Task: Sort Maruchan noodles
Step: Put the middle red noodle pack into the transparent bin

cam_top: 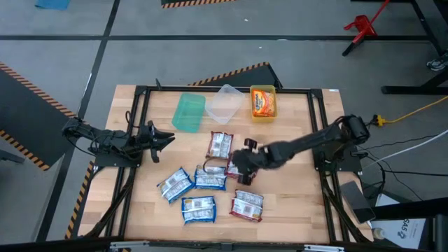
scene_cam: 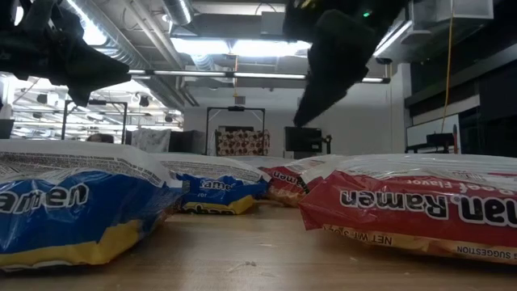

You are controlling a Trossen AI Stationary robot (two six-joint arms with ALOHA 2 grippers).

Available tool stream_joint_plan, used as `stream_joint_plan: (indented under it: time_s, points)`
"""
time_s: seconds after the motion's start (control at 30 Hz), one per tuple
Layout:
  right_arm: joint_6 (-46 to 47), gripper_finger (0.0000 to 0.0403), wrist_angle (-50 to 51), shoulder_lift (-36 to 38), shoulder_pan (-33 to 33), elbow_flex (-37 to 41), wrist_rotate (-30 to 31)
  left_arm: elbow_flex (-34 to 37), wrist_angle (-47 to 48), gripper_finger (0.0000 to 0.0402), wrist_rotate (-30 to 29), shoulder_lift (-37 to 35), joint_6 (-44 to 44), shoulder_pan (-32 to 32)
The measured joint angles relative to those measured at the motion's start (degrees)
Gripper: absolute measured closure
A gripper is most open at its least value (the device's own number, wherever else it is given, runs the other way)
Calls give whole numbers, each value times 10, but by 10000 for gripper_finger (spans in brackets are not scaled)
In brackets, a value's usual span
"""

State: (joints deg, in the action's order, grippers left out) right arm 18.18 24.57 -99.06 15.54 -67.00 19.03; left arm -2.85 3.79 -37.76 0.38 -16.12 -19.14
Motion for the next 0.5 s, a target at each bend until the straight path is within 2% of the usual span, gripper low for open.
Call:
stream_joint_plan:
  time_s: [0.07, 0.13, 0.2, 0.33, 0.5]
  points:
    - [6, 212, -56, 4, 28, 31, 82, 0, 0, 311, 0, 0, 0, 0]
    - [31, 185, -90, 13, 47, 67, 131, 0, 0, 311, 0, 0, 0, 0]
    - [60, 161, -141, 23, 57, 109, 137, 0, 0, 311, 0, 0, 0, 0]
    - [74, 124, -239, 25, 59, 182, 101, 0, 0, 311, 0, 0, 2, 0]
    - [74, 99, -309, 24, 46, 243, 100, 0, 0, 311, -1, 0, -3, 0]
